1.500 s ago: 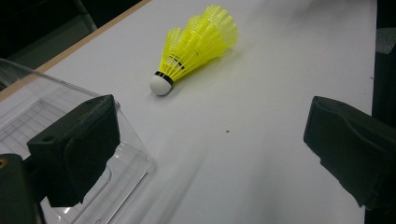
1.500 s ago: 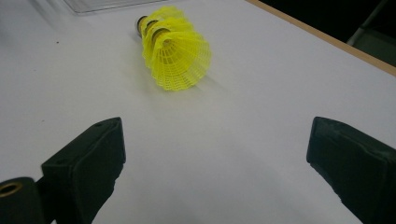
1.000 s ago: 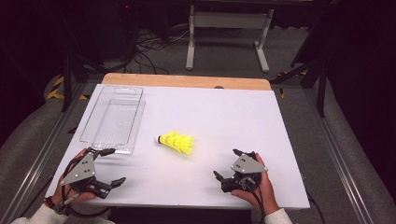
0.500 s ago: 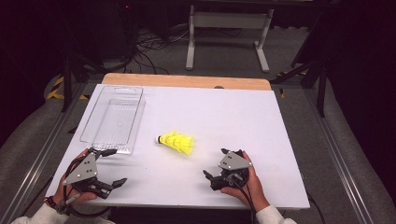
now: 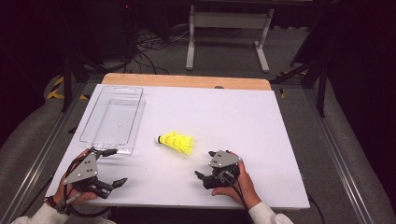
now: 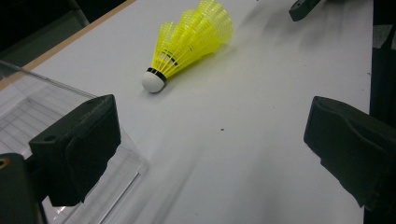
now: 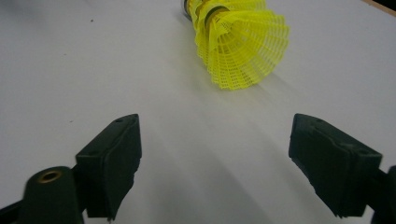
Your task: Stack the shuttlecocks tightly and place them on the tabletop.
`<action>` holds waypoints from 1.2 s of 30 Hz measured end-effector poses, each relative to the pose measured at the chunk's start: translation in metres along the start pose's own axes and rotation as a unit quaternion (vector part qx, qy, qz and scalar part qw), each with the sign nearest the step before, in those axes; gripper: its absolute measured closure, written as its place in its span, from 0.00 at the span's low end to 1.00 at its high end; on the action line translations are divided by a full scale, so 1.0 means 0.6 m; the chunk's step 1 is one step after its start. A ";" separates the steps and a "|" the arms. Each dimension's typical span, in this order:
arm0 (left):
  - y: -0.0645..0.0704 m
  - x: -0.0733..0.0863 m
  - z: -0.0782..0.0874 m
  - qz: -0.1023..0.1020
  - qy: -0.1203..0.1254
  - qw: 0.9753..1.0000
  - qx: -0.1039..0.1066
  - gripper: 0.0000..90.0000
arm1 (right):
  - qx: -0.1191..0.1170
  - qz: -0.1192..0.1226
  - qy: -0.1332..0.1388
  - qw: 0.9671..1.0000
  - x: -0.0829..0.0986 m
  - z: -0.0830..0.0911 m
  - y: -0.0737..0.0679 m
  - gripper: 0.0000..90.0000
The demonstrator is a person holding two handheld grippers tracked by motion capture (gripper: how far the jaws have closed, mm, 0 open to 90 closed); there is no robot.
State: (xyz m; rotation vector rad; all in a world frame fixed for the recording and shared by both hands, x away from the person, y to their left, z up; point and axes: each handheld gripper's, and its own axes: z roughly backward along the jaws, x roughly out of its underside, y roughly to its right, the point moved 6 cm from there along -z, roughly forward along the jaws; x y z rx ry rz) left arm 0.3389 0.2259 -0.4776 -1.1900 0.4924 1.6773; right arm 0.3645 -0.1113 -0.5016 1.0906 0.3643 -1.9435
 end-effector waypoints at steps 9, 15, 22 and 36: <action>0.000 0.000 0.000 0.001 0.000 1.000 0.001 0.05 | -0.024 -0.006 -0.018 1.000 -0.012 -0.027 -0.007 0.28; 0.000 0.000 0.000 0.001 0.000 1.000 0.001 0.05 | -0.024 -0.003 -0.024 0.999 -0.027 -0.048 -0.012 0.31; 0.000 0.001 0.000 0.001 -0.001 1.000 0.002 0.05 | -0.037 -0.007 -0.029 0.999 -0.046 -0.081 -0.011 0.31; 0.000 0.002 0.002 0.001 -0.001 1.000 0.001 0.05 | -0.045 -0.035 -0.019 0.998 -0.080 -0.138 -0.013 0.40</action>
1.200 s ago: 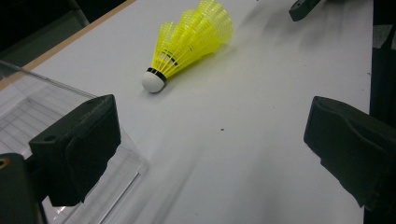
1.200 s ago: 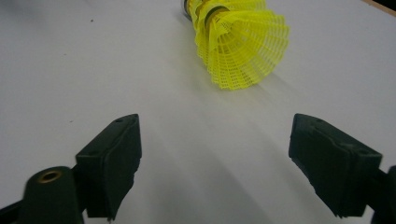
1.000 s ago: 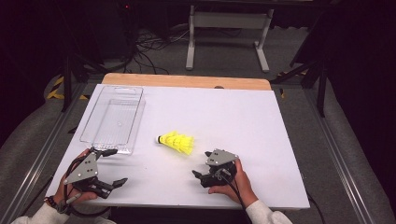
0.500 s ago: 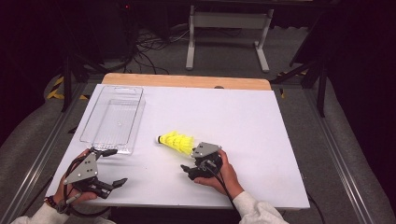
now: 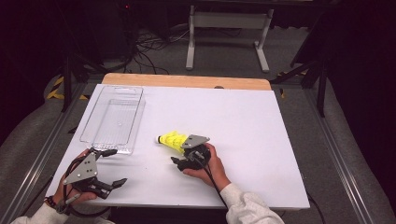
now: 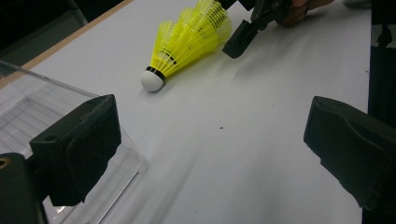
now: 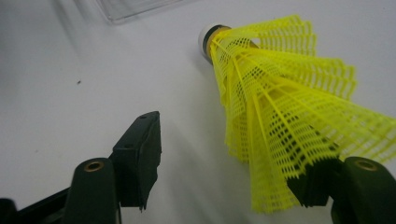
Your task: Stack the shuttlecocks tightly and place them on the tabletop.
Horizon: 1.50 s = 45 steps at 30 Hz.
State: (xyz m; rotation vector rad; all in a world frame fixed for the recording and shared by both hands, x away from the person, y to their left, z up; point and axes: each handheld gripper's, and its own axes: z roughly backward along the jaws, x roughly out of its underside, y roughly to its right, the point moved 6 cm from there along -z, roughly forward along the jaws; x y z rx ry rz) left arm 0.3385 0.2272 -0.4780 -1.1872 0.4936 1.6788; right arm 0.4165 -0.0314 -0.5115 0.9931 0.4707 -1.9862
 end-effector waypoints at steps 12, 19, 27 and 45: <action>0.001 0.002 -0.001 0.000 -0.004 1.000 0.003 0.05 | 0.036 -0.039 0.012 0.999 -0.020 -0.025 0.012 0.64; 0.000 0.002 -0.002 -0.001 -0.005 1.000 0.003 0.05 | 0.069 -0.037 0.005 0.997 -0.022 -0.032 0.016 0.84; 0.000 0.003 -0.002 -0.001 -0.007 1.000 0.003 0.05 | 0.082 -0.022 0.000 0.996 -0.026 -0.034 0.017 0.95; -0.006 0.002 -0.001 0.008 0.001 1.000 -0.004 0.05 | 0.059 -0.029 0.023 0.998 -0.035 -0.024 0.007 0.98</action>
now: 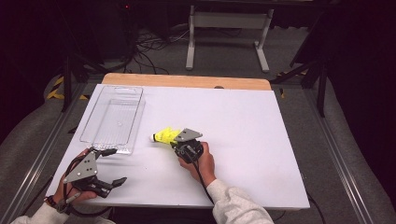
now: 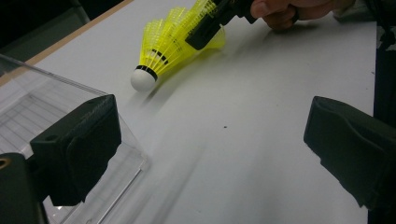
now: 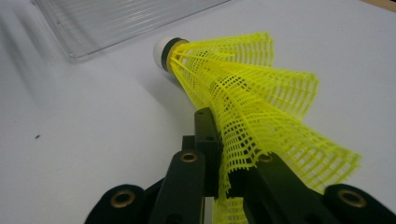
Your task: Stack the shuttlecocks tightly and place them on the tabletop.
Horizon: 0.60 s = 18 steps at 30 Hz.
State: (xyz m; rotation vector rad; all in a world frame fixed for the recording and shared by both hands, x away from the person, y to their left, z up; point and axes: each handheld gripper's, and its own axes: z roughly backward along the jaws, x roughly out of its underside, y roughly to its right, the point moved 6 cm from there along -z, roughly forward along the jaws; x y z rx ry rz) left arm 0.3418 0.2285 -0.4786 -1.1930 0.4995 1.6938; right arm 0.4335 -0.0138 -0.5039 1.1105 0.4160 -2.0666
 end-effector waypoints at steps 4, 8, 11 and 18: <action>-0.003 0.001 0.001 0.002 0.000 1.000 -0.001 0.05 | -0.003 0.001 0.003 1.000 -0.002 0.004 0.000 0.98; -0.005 0.004 0.004 0.006 0.002 1.000 -0.004 0.05 | -0.006 0.004 0.006 1.000 -0.006 0.007 0.002 0.98; -0.006 0.005 0.007 0.008 0.003 1.000 -0.005 0.05 | -0.005 0.003 0.010 1.000 -0.009 0.011 0.005 0.98; -0.001 0.005 0.013 0.006 0.004 1.000 -0.009 0.05 | -0.008 0.009 0.013 1.000 -0.011 0.019 0.005 0.98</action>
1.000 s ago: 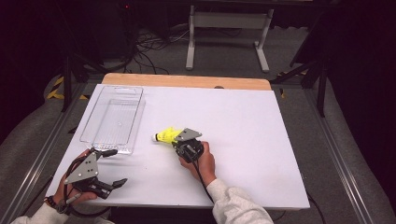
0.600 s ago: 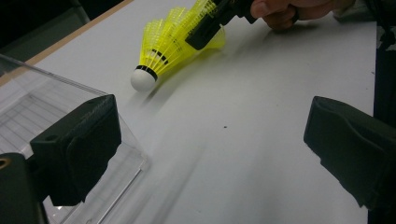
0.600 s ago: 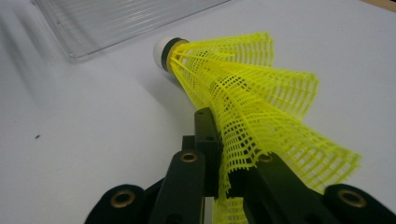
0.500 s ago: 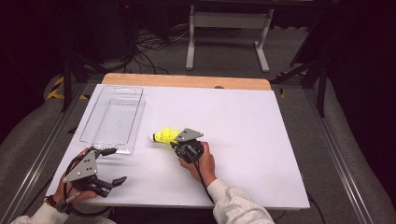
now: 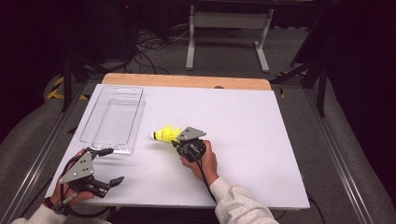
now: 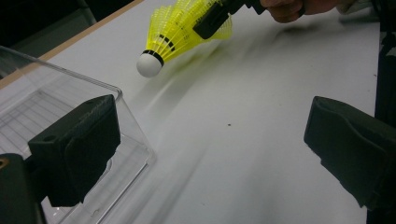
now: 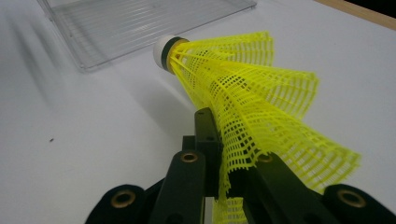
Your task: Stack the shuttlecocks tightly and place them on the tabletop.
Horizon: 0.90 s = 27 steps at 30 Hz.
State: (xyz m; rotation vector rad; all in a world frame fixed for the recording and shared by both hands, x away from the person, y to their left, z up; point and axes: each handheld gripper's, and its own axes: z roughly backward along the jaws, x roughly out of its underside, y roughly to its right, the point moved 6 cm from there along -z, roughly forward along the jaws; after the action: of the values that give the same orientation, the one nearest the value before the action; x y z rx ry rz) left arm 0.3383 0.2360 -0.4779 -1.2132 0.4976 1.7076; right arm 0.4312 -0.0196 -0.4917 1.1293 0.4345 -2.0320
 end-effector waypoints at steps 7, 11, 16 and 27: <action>0.000 0.001 0.003 0.002 0.001 1.000 -0.003 0.05 | -0.004 0.005 0.009 1.000 -0.009 0.010 -0.001 0.99; 0.000 0.002 0.001 0.002 -0.001 1.000 -0.002 0.05 | -0.002 0.001 0.013 1.000 -0.010 0.015 0.004 0.99; -0.001 0.003 0.001 0.000 -0.003 1.000 -0.001 0.05 | -0.004 0.000 0.016 1.000 -0.012 0.019 0.005 0.99; 0.000 0.000 0.000 -0.002 -0.001 1.000 0.000 0.05 | -0.006 -0.003 0.027 1.000 -0.018 0.033 0.004 0.99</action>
State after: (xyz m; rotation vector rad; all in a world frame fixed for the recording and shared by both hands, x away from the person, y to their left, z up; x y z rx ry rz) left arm 0.3387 0.2360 -0.4780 -1.2113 0.4942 1.7048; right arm 0.4252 -0.0283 -0.4718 1.1788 0.4777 -2.0060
